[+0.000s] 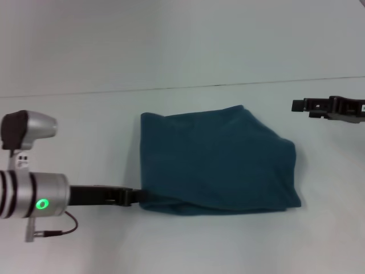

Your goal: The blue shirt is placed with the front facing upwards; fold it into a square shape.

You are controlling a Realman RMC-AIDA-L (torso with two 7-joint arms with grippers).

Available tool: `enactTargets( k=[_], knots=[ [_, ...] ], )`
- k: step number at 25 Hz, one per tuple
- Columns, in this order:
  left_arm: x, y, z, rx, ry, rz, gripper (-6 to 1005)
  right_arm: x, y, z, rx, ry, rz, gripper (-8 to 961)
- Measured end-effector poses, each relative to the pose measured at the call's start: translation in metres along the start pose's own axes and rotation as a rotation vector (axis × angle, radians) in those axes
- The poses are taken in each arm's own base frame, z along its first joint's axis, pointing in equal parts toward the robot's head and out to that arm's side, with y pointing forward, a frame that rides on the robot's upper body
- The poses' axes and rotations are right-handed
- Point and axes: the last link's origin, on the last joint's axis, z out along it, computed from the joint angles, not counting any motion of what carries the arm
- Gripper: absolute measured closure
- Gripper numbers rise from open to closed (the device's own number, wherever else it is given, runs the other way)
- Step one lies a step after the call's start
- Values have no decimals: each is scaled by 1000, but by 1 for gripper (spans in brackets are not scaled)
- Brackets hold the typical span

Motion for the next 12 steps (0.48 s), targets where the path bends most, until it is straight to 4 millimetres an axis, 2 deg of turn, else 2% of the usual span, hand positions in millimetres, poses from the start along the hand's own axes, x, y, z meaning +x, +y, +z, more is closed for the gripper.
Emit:
enactTargets(
  k=[5,12],
  knots=[
    [-10,-4,-18,-39,-15,3,986,8,0,7,-15,16,33,192],
    [-23,-10,-35,-60,-62,24,987,19,13,31,-55,48,61,193]
  ],
)
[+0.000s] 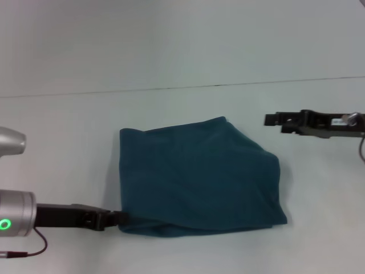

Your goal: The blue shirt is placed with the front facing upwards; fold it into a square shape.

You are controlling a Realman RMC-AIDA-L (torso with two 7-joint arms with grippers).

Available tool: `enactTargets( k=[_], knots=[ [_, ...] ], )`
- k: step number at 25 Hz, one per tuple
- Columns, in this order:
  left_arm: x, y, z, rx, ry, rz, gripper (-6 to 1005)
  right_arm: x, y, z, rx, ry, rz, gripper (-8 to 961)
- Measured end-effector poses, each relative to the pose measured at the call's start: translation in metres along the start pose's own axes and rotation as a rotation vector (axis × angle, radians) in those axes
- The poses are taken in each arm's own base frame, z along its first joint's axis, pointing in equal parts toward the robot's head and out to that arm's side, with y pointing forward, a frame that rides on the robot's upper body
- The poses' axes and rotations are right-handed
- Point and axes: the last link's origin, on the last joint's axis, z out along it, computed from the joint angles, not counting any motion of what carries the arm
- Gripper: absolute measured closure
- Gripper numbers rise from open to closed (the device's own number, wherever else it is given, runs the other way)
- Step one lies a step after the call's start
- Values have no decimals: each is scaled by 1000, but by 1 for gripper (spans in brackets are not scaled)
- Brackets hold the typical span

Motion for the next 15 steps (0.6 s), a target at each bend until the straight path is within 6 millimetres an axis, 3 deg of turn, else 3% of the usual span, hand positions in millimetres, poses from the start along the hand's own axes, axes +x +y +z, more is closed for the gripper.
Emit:
enactTargets(
  k=[8,15],
  knots=[
    [-6,-6,-10,14,-15,12,986,22,8,19,-39,40,47,220],
    [-6,-7,-12,18,-32,31,986,43,5,22,-60,69,89,247]
  ],
)
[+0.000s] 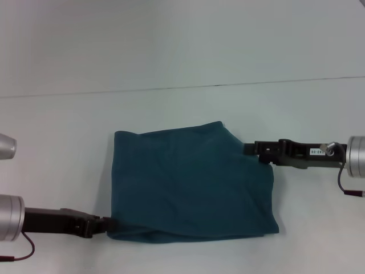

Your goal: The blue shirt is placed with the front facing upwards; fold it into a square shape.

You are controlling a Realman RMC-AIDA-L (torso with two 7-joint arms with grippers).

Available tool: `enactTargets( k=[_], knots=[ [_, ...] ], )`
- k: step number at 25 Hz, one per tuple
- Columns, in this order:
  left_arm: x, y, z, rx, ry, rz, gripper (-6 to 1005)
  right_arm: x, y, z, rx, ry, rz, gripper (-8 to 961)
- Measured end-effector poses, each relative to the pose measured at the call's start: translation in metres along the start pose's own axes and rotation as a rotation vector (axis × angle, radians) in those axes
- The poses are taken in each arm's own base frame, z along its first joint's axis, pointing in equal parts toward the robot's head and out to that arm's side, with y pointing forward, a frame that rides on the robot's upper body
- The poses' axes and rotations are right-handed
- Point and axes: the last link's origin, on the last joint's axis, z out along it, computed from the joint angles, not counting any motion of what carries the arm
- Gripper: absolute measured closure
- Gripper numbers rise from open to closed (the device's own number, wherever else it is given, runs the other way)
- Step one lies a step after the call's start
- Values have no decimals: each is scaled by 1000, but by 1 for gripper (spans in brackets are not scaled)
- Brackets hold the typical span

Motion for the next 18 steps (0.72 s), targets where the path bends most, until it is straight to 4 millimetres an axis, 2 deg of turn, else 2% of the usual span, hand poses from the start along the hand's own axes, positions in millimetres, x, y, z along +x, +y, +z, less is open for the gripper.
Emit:
enactTargets(
  k=[14,18],
  knots=[
    [2,1,2,-2,-4,16,987,14,-18,-18,25,-8,59,291],
    [2,1,2,-5,-2,14,986,16,-20,-18,27,-5,72,291]
  ],
)
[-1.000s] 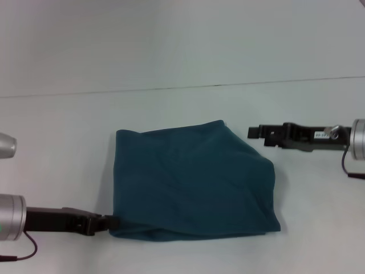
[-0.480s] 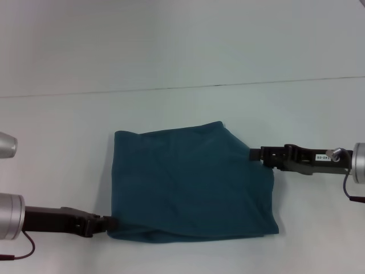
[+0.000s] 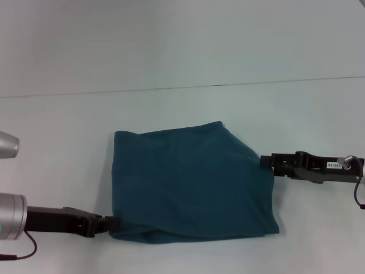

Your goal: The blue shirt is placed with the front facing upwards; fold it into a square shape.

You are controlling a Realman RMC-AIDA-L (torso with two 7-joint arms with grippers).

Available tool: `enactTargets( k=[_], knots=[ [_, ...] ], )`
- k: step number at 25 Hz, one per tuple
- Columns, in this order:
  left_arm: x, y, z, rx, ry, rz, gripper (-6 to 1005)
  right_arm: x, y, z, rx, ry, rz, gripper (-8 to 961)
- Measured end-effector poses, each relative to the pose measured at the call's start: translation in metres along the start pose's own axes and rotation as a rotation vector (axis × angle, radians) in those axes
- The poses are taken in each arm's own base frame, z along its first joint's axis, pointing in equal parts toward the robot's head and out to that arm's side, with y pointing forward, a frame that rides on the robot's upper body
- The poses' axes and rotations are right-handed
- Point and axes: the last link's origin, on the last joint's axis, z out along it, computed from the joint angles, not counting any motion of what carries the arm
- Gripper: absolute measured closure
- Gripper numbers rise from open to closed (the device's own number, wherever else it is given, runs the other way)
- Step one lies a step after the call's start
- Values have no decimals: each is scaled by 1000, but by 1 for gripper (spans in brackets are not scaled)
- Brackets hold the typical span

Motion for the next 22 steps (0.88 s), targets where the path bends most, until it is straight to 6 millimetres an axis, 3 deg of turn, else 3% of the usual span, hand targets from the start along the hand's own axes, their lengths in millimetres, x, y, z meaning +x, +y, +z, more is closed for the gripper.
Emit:
enactTargets(
  k=[11,22],
  knots=[
    [1,1,2,-5,-4,5,987,0,17,29,-45,-33,19,291],
    [0,0,0,-2,-4,13,986,-11,25,32,-71,-94,12,297]
  ],
)
